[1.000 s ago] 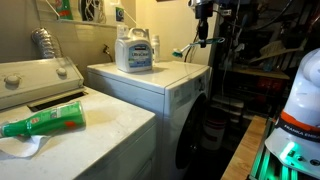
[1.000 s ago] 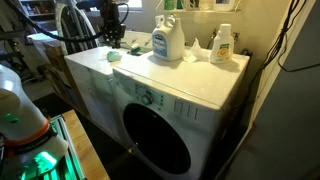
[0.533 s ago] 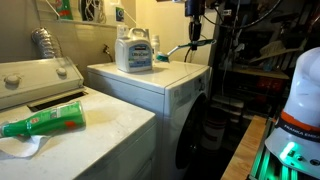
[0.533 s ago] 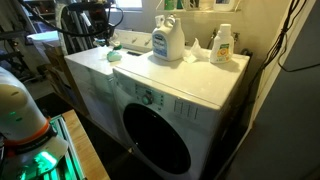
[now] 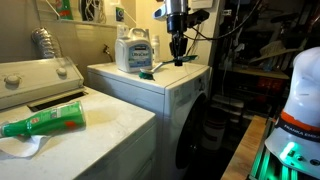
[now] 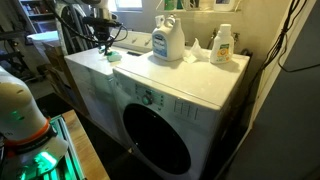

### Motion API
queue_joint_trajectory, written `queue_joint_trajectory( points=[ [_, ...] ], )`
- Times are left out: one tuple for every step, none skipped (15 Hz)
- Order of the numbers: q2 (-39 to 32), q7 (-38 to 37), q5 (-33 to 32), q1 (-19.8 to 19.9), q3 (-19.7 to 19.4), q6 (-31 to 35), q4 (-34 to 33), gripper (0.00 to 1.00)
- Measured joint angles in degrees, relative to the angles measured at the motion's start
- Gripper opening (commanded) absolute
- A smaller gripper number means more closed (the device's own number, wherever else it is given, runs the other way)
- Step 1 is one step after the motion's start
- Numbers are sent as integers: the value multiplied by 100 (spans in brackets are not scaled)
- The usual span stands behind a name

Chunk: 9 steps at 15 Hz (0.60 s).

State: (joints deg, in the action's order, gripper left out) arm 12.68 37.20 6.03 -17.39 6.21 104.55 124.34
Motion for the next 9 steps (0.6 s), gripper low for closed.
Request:
queue_joint_trajectory(
  points=[
    [-32, 21, 4, 0, -1, 0, -28, 25],
    [-37, 30, 5, 0, -2, 0, -47, 6],
    [-36, 33, 6, 0, -2, 0, -63, 6],
    [-36, 33, 5, 11, 11, 0, -72, 6],
    [-59, 39, 5, 15, 38, 0, -80, 6],
    [-123, 52, 5, 13, 87, 8, -101, 6],
    [-219, 53, 3, 11, 155, 23, -135, 6],
    [-354, 49, -15, 10, 236, 28, -187, 6],
    [-520, 40, -37, 9, 317, 28, -268, 6]
  ],
)
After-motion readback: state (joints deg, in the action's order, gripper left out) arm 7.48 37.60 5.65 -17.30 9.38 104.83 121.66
